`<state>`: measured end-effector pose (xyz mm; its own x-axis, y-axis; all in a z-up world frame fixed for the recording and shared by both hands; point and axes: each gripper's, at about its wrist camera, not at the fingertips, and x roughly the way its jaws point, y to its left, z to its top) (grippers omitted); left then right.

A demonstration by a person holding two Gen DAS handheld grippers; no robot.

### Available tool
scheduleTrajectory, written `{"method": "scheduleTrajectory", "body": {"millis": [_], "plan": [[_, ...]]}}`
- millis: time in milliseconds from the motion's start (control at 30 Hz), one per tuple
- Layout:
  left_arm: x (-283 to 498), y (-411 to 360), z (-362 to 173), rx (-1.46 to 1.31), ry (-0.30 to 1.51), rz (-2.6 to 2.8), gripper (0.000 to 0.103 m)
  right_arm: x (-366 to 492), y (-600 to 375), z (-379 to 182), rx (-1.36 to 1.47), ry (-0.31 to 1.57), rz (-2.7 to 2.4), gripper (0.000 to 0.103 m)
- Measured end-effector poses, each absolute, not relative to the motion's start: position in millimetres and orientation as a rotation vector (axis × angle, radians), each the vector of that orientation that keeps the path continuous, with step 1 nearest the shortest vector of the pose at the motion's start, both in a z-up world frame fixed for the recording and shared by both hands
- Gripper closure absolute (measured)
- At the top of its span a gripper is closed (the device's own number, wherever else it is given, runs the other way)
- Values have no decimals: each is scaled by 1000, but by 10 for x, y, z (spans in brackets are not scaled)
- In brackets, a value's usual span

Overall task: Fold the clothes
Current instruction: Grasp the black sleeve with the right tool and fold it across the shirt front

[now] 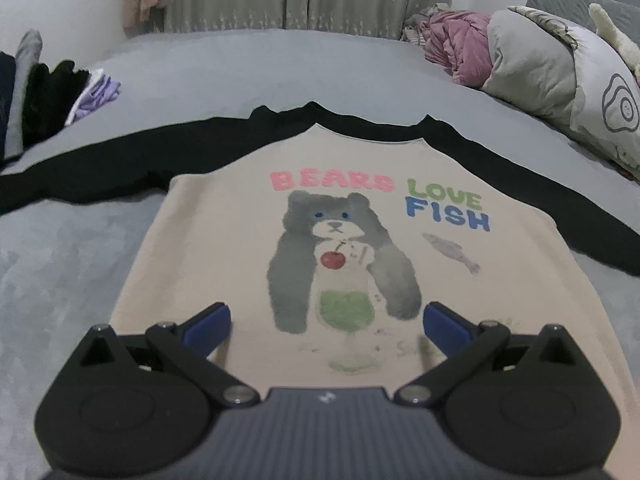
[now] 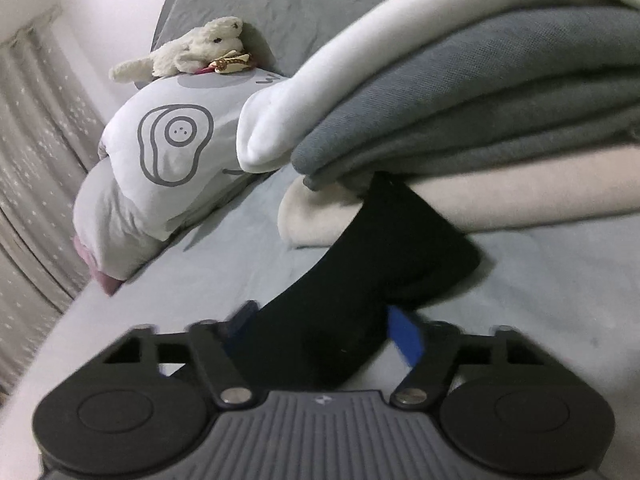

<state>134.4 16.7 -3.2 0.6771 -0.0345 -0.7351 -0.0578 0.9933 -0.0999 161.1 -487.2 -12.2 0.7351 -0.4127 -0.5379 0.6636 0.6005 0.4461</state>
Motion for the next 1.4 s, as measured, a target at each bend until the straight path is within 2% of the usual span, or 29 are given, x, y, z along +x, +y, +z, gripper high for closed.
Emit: {"method": "scheduleTrajectory", "body": {"millis": [33,67,100,500,900,1067,1233,1400], "plan": [[1353,189,-30,-132,834,4,0,1619,-4857,-118,666,403,-637,78],[1361,212,-28,-146,840,-4,0,1646,-4850,-111,659,400,-626,88],[1369,235,-25,-160,846,-13,0,1651,-4827,-95,652,395,-614,92],[1330,495,-2,-321,875,-100,0,1644,-3924,394,453,306,-265,92],[1149,722,-9,-452,868,-217,0,1418,-2435,562,170,359,271,92],[1027,966,-39,-654,826,-337,8,1063,-1861,411,-24,365,484,92],[920,1161,-186,-845,814,-425,23,736,-1515,235,-180,374,647,92],[900,1248,-347,-939,831,-403,28,463,-1239,42,-318,443,789,89]]}}
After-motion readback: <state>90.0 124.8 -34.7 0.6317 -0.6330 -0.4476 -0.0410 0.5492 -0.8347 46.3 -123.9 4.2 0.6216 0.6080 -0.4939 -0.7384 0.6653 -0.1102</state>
